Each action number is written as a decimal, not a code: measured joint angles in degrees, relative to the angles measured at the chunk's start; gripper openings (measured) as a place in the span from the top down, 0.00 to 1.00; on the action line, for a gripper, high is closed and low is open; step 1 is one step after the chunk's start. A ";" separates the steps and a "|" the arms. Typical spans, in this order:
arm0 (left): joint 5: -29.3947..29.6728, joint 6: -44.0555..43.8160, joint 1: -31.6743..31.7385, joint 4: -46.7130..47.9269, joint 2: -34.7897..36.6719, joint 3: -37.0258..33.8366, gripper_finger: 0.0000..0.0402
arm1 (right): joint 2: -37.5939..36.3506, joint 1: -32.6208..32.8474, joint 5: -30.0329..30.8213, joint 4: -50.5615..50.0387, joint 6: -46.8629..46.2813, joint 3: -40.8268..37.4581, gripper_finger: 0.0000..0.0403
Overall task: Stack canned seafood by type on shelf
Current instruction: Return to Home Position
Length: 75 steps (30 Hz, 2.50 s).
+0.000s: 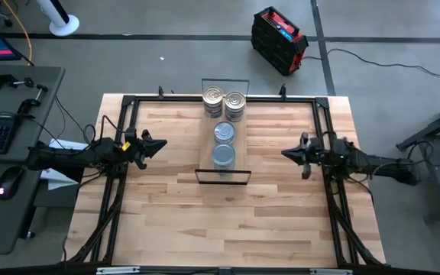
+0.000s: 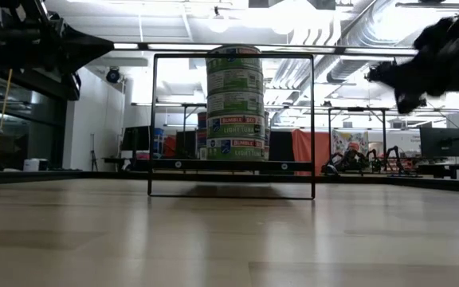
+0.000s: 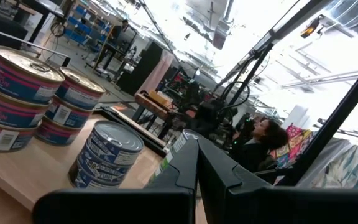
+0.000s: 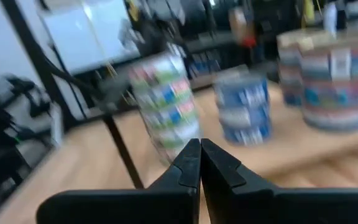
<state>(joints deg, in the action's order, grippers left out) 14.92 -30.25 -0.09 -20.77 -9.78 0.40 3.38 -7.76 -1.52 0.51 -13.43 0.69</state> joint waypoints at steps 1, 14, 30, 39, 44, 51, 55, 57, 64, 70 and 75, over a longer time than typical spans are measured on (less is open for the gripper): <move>0.00 0.00 0.00 0.02 0.00 0.00 1.00 | -2.26 0.56 0.00 -0.01 0.00 0.00 1.00; 0.11 -0.02 -0.07 3.11 4.36 0.00 1.00 | -2.63 4.17 -0.63 4.22 0.00 -0.04 1.00; 0.17 -0.04 -1.81 5.93 9.60 0.00 1.00 | -2.67 4.17 -0.63 3.26 -0.02 -0.04 1.00; 0.04 26.43 -6.18 14.51 9.60 0.00 1.00 | -2.65 4.17 -0.63 0.74 -0.02 -0.04 1.00; -0.35 34.02 -6.69 18.03 9.60 0.00 1.00 | -2.65 4.17 -0.61 0.29 0.00 -0.04 1.00; -1.55 23.50 -6.30 18.22 9.60 0.00 1.00 | -2.65 4.17 -0.60 0.23 0.00 -0.02 1.00; -1.53 22.19 -6.30 17.90 9.07 0.00 1.00 | -2.65 4.17 -0.59 0.20 0.00 -0.02 1.00; -1.55 22.39 -6.30 18.11 8.95 0.00 1.00 | -2.65 4.17 -0.61 0.18 0.00 -0.02 1.00; -1.53 22.34 -6.30 18.00 8.98 0.00 1.00 | -2.65 4.15 -0.59 0.18 -0.01 -0.02 1.00; -1.53 22.32 -6.30 17.91 8.96 0.00 1.00 | -2.65 4.14 -0.60 0.16 -0.01 -0.02 1.00; -1.53 22.32 -6.30 17.86 8.96 0.00 1.00 | -2.65 4.15 -0.59 0.16 0.00 -0.02 1.00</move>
<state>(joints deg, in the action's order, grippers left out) 13.39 -7.92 -6.39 -2.91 -0.82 0.40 0.73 -3.61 -2.11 0.67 -13.43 0.67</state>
